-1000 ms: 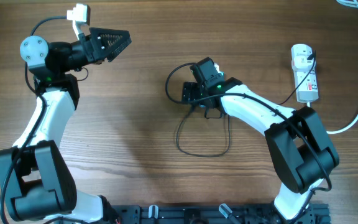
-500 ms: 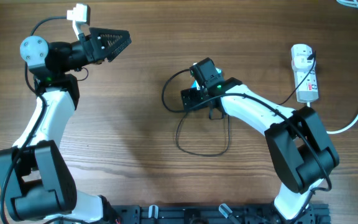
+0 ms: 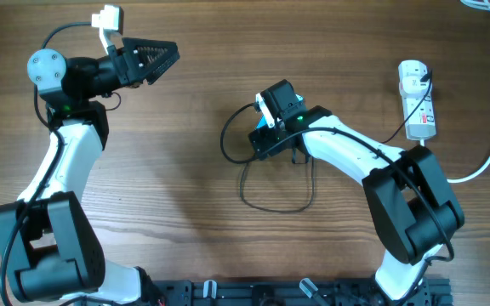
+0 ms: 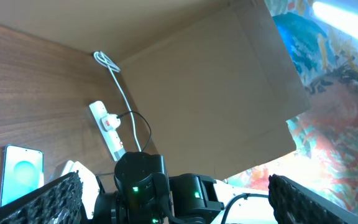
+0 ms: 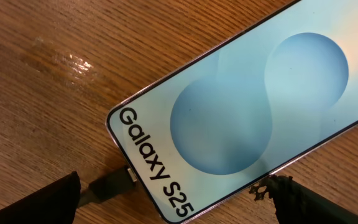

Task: Plug charger to phone and switch on socket
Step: 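Open the right gripper and lift it away toward the power strip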

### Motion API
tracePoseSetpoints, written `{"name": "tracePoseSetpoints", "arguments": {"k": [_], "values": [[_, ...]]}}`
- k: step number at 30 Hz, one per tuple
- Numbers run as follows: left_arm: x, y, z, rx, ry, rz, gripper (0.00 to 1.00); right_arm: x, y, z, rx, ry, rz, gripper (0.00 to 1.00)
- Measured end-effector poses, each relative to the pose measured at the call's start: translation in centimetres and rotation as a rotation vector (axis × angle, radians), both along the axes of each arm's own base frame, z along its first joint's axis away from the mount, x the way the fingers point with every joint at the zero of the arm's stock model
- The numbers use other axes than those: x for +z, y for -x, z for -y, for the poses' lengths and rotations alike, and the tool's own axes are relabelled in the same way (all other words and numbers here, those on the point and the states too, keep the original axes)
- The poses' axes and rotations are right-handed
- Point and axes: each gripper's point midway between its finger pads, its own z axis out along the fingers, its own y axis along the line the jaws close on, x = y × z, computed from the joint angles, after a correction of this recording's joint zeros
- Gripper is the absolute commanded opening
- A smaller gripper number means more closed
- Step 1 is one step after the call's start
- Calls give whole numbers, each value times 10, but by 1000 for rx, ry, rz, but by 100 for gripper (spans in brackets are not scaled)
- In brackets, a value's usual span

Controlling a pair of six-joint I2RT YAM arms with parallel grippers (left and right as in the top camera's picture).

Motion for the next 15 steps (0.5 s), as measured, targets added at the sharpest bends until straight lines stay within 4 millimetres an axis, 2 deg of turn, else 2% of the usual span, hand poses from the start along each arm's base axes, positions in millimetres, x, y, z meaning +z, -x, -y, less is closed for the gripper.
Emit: {"name": "tracePoseSetpoints", "arguments": {"k": [8, 11, 15], "values": [[0, 0, 0, 0, 0, 0, 100, 7, -2, 9, -7, 46, 26, 100], [0, 0, 0, 0, 0, 0, 100, 25, -8, 12, -18, 51, 79, 100], [0, 0, 0, 0, 0, 0, 100, 60, -17, 17, -44, 44, 177, 100]]}}
